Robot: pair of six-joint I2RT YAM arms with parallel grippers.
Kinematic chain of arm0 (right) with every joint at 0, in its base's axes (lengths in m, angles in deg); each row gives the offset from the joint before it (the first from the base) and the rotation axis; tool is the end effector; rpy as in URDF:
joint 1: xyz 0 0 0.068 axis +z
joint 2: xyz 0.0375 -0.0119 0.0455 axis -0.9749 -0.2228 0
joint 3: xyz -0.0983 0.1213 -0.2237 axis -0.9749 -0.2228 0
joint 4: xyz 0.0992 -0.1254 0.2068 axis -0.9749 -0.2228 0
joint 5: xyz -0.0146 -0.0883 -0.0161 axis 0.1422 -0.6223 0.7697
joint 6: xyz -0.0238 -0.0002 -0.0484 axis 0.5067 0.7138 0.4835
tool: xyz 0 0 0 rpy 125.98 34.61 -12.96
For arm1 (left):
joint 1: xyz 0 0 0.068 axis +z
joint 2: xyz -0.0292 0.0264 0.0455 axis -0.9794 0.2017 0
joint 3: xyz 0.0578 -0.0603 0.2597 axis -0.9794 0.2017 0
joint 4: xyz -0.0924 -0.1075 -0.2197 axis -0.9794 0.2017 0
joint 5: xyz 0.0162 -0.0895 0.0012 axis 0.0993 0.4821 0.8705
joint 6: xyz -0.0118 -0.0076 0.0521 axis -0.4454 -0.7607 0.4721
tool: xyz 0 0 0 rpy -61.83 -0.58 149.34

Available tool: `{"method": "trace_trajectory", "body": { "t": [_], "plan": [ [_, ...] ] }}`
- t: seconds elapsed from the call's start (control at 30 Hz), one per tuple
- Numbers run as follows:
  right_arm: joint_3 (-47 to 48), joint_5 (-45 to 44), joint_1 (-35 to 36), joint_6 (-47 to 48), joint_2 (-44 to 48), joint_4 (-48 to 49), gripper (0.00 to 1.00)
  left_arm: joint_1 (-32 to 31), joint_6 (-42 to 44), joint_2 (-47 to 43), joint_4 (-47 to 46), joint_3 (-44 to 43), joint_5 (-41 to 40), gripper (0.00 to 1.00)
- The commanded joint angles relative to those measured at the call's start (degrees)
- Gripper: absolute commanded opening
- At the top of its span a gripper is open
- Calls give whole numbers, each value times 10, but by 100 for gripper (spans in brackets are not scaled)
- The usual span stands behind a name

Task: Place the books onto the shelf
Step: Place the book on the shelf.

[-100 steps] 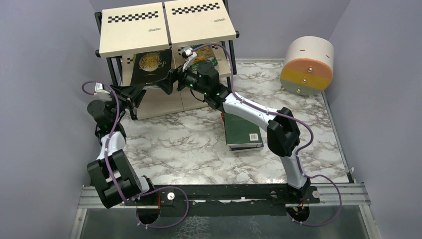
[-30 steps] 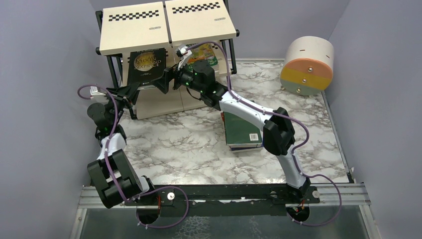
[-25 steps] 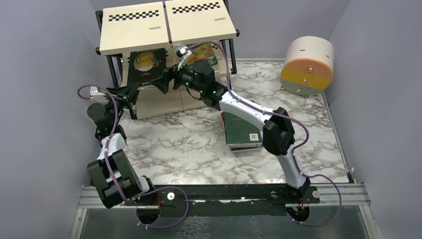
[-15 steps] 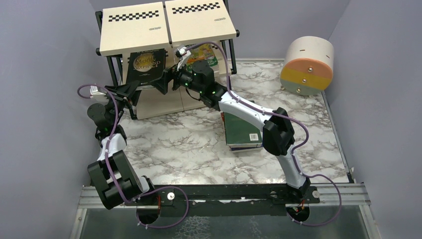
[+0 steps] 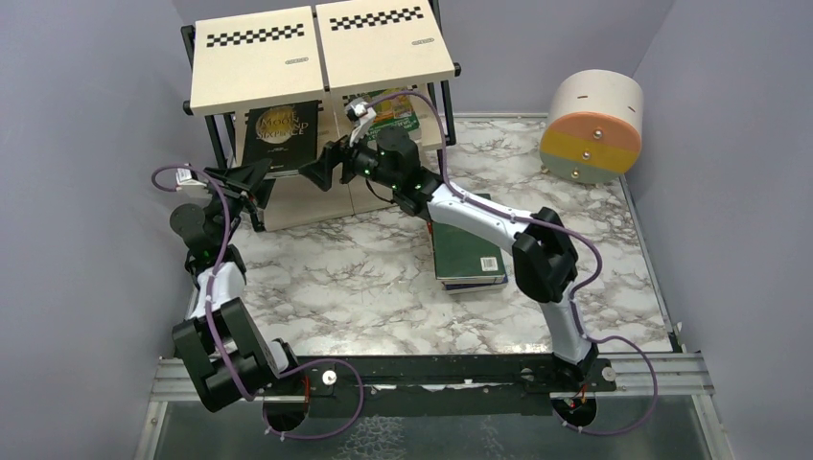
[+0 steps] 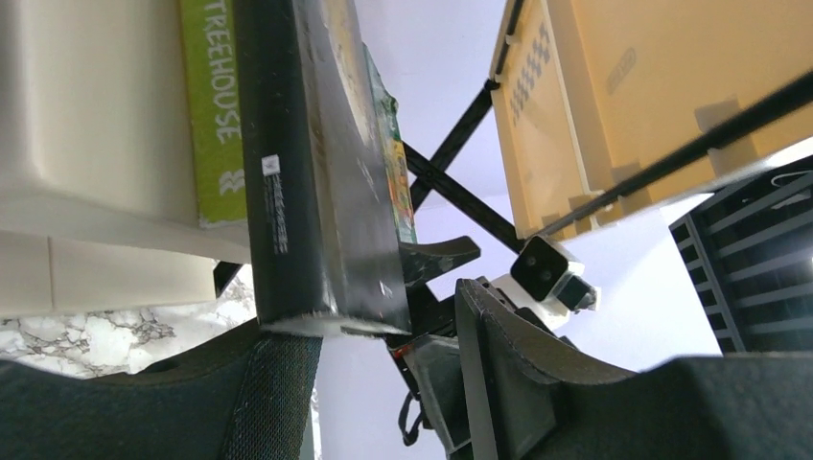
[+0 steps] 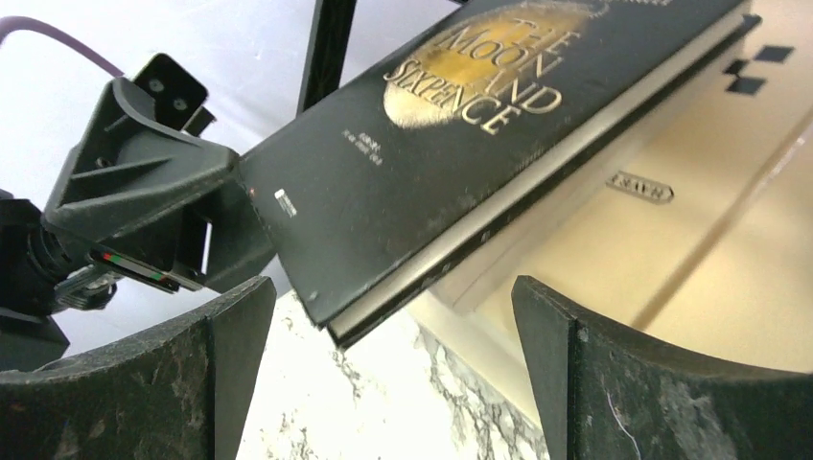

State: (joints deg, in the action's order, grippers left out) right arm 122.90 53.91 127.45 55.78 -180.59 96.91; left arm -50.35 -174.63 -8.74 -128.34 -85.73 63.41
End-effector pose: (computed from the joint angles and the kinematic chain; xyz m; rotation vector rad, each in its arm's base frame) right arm 0.3277 0.4077 0.3234 -0.5993 1.5959 1.1512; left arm 0.2400 0.0982 0.2792 -0.8537 1.3451 -1.4740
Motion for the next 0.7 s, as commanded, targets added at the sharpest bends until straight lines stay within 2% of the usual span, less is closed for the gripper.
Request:
{"method": "trace_trajectory", "body": {
  "t": [0.0, 0.4, 0.67],
  "plan": [
    [-62, -40, 4, 2, 73, 33, 93, 0, 11, -29, -19, 5, 27, 45],
    [-185, -47, 4, 34, 214, 51, 93, -8, 22, -92, 8, 31, 59, 45],
    [-299, -98, 4, 62, 333, 43, 93, -11, 47, -95, 34, 38, 60, 45]
  ]
}}
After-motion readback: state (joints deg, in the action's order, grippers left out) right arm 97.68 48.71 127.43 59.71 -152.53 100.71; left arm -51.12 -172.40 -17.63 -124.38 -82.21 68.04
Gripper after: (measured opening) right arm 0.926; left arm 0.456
